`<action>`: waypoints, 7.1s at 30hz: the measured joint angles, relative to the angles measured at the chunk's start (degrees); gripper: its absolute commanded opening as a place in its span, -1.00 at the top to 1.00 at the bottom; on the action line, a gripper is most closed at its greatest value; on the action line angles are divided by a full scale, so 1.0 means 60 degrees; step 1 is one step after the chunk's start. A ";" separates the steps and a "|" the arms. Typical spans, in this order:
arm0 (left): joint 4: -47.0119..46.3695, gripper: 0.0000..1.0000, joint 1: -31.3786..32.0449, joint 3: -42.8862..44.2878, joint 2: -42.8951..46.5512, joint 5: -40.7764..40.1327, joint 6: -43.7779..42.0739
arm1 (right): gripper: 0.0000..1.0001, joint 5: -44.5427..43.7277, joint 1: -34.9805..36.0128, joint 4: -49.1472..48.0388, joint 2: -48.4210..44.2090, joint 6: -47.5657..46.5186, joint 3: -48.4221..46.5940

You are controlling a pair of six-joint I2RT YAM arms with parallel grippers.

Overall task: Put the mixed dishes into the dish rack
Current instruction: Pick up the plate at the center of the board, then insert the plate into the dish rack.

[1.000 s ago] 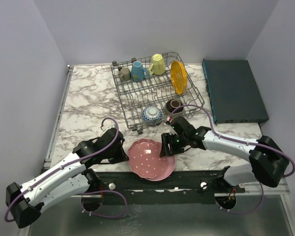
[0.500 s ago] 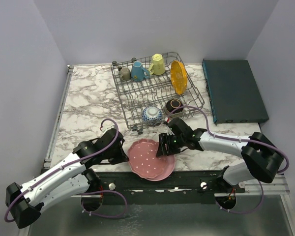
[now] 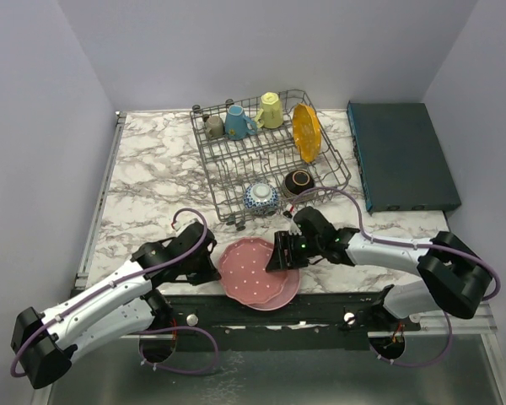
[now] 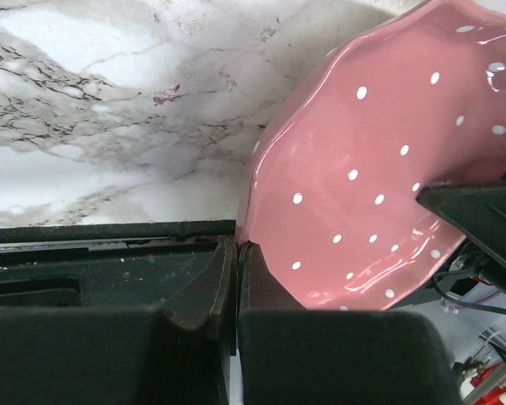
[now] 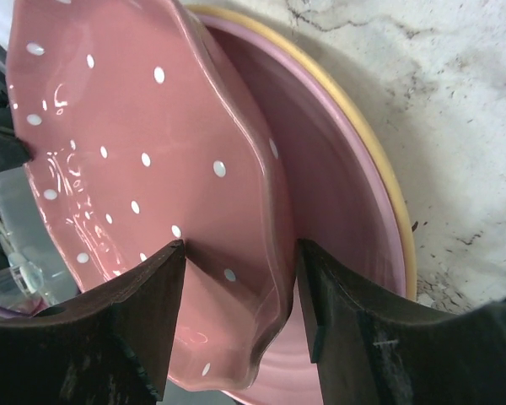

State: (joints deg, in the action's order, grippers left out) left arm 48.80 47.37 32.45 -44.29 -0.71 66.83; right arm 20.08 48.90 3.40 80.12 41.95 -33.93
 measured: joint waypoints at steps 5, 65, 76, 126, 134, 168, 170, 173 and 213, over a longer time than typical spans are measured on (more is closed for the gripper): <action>-0.0226 1.00 0.0000 -0.0095 -0.0346 -0.0004 0.0062 | -0.23 0.0215 0.0000 -0.0561 -0.0208 0.0291 0.0423; -0.0841 0.12 0.0055 0.0441 -0.0153 -0.0532 -0.0444 | 1.00 -0.0823 0.0025 -0.1421 -0.3544 0.2554 0.2197; -0.0590 -0.33 0.0055 0.1257 -0.0109 -0.1002 -0.1377 | 0.99 -0.1985 0.0025 0.0878 -0.4244 0.1701 0.0907; -0.1905 -0.74 0.0007 0.2426 -0.0069 -0.2346 -0.5898 | 1.00 -0.7257 -0.0164 0.4794 -0.0321 -0.5359 -0.8182; -0.1902 -0.75 -0.0029 0.2426 0.0175 -0.2503 -0.5901 | 0.99 -0.7770 -0.0805 0.4116 0.1144 -0.6408 -0.9347; -0.1898 -0.74 -0.0138 0.2426 0.0364 -0.2790 -0.5901 | 0.99 -0.8368 -0.2663 0.3308 0.5388 -0.7756 -1.1927; -0.1898 -0.74 -0.0153 0.2426 0.0353 -0.2790 -0.5901 | 0.99 -0.8331 -0.2732 0.3304 0.5512 -0.7730 -1.2032; -0.1898 -0.75 -0.0153 0.2426 0.0335 -0.2790 -0.5901 | 1.00 -0.8229 -0.2812 0.3300 0.5668 -0.7639 -1.2167; -0.1898 -0.75 -0.0317 0.2426 0.0291 -0.2790 -0.5905 | 0.99 -0.7763 -0.2860 0.3300 0.6404 -0.7155 -1.2316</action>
State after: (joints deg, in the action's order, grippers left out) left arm 37.41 45.47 47.00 -42.54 -17.45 31.40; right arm -26.50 31.75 23.20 118.54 -0.97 -107.83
